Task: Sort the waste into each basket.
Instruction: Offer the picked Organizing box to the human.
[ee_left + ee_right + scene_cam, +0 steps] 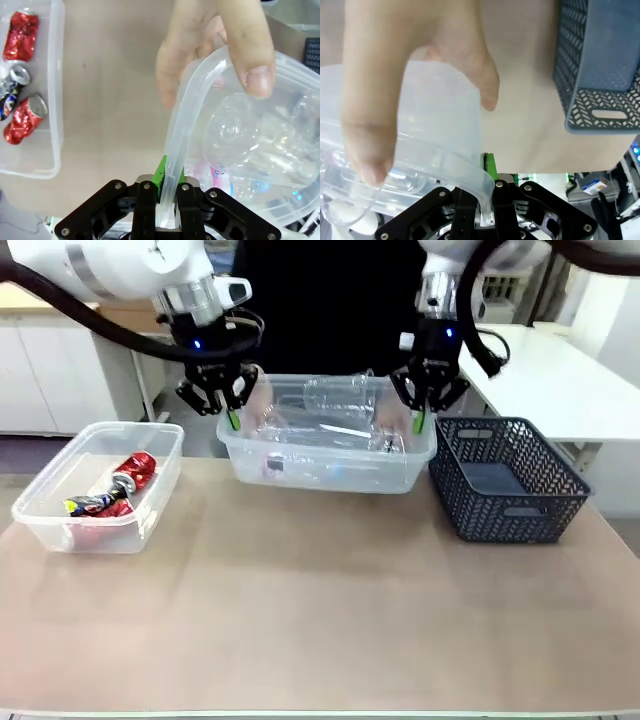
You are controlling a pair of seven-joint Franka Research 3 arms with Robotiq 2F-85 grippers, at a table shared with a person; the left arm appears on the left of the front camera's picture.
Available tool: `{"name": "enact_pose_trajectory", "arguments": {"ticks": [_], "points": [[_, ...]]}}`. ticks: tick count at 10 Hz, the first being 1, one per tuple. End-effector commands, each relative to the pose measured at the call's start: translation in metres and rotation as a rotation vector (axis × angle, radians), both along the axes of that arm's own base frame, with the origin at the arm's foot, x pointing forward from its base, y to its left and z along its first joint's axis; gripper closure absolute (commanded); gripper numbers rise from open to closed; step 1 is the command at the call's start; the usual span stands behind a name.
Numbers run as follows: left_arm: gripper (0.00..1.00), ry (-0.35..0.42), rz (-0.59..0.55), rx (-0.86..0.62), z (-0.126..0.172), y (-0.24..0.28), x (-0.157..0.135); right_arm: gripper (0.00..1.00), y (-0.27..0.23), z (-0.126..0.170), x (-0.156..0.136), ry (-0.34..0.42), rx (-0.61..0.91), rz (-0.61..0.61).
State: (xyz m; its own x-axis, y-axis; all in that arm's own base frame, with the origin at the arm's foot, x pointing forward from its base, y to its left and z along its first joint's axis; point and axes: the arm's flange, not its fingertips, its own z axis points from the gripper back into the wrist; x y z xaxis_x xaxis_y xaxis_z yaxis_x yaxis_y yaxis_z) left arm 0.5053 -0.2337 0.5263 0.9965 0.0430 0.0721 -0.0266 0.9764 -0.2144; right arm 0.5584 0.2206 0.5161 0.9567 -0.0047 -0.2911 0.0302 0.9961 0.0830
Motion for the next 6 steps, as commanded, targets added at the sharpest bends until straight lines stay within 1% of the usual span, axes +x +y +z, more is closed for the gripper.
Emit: {"name": "enact_pose_trajectory", "arguments": {"ticks": [1,6], "points": [[0.95,-0.004,0.002,0.005,0.0005,0.0024,-0.0111,0.96,0.0031,0.0015,-0.0382,-0.013,0.002,0.006],[0.95,-0.004,0.002,0.005,0.0005,0.0024,-0.0111,0.96,0.0031,0.0015,-0.0382,-0.013,0.002,0.006]]}}
